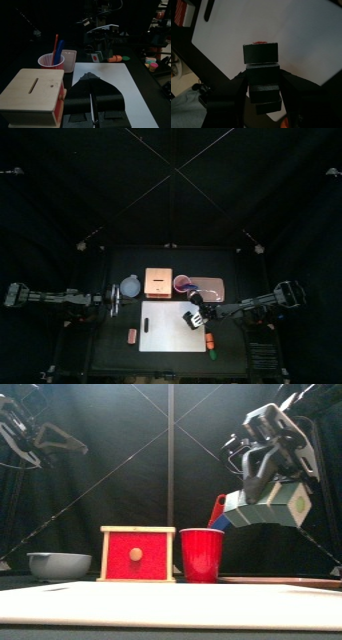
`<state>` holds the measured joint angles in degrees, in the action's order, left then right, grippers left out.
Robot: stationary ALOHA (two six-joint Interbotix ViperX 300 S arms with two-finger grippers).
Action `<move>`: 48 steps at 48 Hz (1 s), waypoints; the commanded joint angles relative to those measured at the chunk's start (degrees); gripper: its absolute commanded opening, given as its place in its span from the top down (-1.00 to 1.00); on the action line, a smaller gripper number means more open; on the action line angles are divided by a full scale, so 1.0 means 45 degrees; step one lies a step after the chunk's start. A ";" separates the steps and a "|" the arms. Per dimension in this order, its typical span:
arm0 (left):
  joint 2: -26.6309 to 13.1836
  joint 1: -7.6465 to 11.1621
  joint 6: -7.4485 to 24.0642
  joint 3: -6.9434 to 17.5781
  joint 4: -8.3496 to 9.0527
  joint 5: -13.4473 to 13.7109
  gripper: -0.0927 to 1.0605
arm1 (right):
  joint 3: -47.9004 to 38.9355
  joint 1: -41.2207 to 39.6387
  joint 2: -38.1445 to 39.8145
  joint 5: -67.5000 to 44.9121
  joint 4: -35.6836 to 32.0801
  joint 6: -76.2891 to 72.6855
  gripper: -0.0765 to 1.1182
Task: Place sushi on board then cut the sushi with the knife then place the pieces on the plate
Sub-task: Place the sushi on the board
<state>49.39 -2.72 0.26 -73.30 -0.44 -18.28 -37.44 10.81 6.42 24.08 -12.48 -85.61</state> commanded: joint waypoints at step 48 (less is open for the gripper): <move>-0.0020 -0.0195 0.0059 -0.0176 0.0176 0.0625 0.85 | 0.5664 0.0996 -0.4805 0.5527 -0.2070 -0.5801 -0.14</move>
<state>49.39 -3.52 0.62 -74.79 0.18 -15.64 -13.80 15.47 -16.61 47.99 -21.18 -111.88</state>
